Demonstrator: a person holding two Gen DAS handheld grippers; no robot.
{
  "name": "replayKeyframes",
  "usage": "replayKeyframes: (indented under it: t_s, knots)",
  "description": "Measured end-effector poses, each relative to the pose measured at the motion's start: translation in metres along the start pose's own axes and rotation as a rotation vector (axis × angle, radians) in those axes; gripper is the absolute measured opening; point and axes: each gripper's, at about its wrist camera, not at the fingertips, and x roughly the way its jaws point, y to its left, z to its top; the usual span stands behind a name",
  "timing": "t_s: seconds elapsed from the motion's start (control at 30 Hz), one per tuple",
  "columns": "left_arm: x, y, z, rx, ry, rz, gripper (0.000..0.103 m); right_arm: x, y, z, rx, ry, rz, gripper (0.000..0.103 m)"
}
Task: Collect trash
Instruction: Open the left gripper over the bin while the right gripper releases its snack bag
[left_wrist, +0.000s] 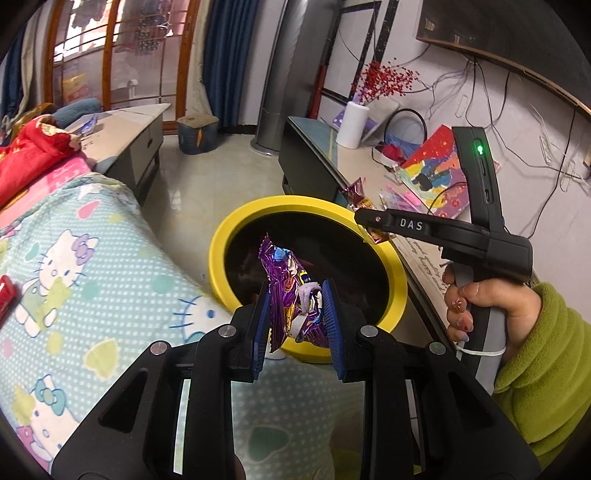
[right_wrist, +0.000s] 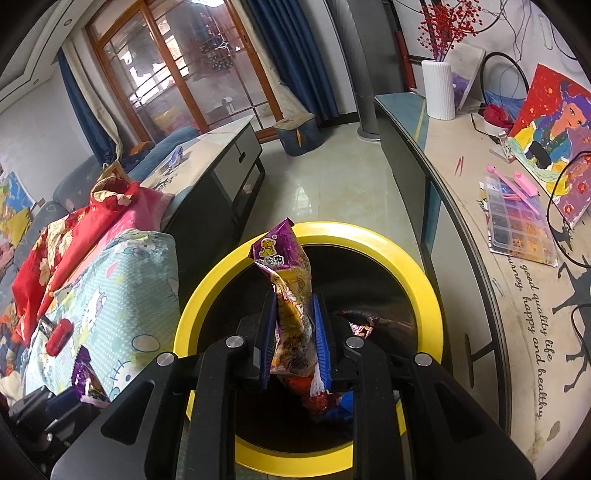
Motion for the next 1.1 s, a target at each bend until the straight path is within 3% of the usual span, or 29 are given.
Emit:
replayKeyframes:
  t_s: [0.37,0.73,0.83,0.97,1.03,1.1]
  knots:
    - [0.030,-0.012,0.014,0.047,0.018,-0.013,0.022,-0.002,-0.017,0.001,0.035,0.010,0.000,0.021]
    - [0.048,-0.008,0.027,0.029,0.035,-0.020,0.024,-0.009,-0.028,0.005,0.062,-0.010,0.001,0.022]
    - [0.048,-0.007,0.032,0.026,0.024,-0.015,0.035,-0.012,-0.030,0.007,0.068,-0.021,0.000,0.030]
    - [0.043,-0.004,0.036,0.011,0.002,-0.011,0.062,-0.016,-0.032,0.009,0.078,-0.037,-0.005,0.042]
    - [0.043,-0.003,0.039,-0.001,-0.002,-0.010,0.067,-0.017,-0.033,0.010,0.082,-0.041,-0.004,0.043]
    - [0.041,0.002,0.040,-0.020,-0.005,0.006,0.080,-0.018,-0.033,0.010,0.083,-0.044,-0.007,0.047]
